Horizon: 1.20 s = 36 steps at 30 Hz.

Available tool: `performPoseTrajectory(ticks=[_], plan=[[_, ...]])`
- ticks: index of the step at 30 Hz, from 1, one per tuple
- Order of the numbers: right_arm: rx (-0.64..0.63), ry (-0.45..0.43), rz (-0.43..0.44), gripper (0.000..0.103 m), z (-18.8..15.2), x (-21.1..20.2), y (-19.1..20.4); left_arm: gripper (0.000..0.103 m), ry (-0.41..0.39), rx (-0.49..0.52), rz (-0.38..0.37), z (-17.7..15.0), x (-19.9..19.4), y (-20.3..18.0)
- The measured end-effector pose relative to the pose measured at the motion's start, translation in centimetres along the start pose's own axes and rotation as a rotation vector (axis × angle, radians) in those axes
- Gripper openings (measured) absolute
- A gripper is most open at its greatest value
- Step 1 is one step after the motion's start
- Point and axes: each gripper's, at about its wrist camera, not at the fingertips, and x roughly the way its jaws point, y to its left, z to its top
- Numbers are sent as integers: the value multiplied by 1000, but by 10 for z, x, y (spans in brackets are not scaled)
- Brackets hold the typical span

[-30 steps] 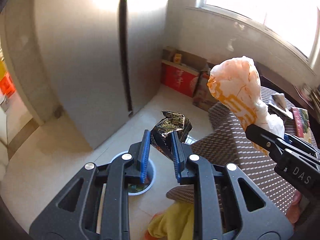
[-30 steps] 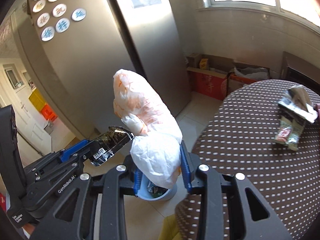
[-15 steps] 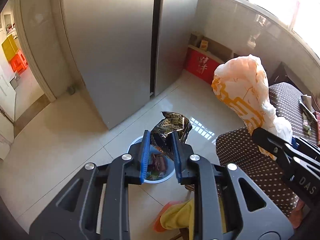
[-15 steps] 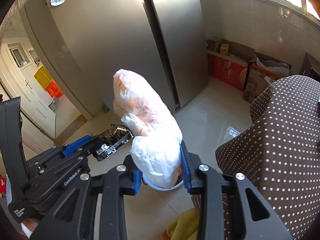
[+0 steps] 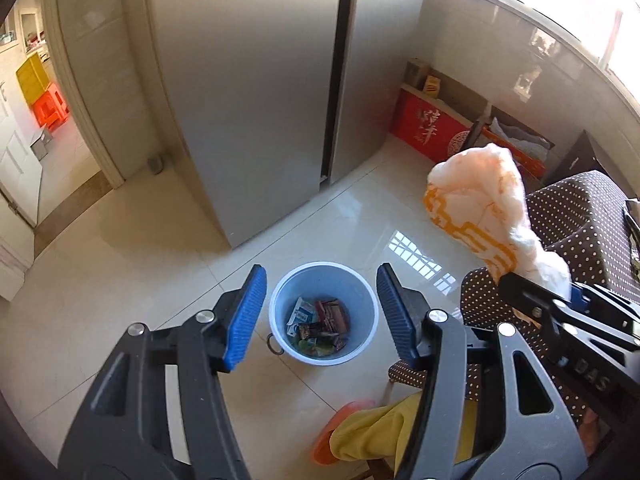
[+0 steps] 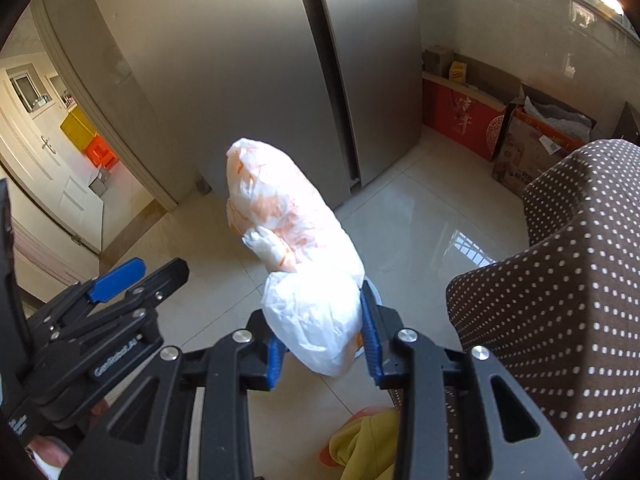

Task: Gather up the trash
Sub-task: 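Open both grippers to drop the wrapper and plastic bag into the bucket, then move both grippers back over the remaining trash on the table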

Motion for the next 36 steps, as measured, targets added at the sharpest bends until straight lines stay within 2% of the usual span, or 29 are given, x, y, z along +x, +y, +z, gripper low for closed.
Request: performPoseTrajectory(ticks=[2, 4, 5, 6, 14, 23, 28, 36], plan=[[-33, 16, 4, 35, 2, 9, 10, 57, -4, -5, 20, -1, -3, 2], [-42, 20, -20, 48, 5, 16, 17, 57, -8, -11, 36, -3, -7, 9], [-37, 21, -31, 63, 6, 18, 19, 57, -8, -16, 42, -4, -9, 13], [-32, 14, -28, 66, 6, 18, 19, 57, -9, -20, 47, -4, -10, 16], [-19, 12, 7, 66, 1, 10, 11, 57, -16, -50, 77, -6, -21, 21], [29, -46, 11, 66, -2, -29, -16, 57, -43, -14, 43, -2, -37, -4], [70, -104, -1, 66, -4, -63, -43, 60, -68, 36, 0, -2, -51, -36], [177, -192, -61, 68, -15, -115, -108, 60, -98, 164, -99, -3, -68, -112]])
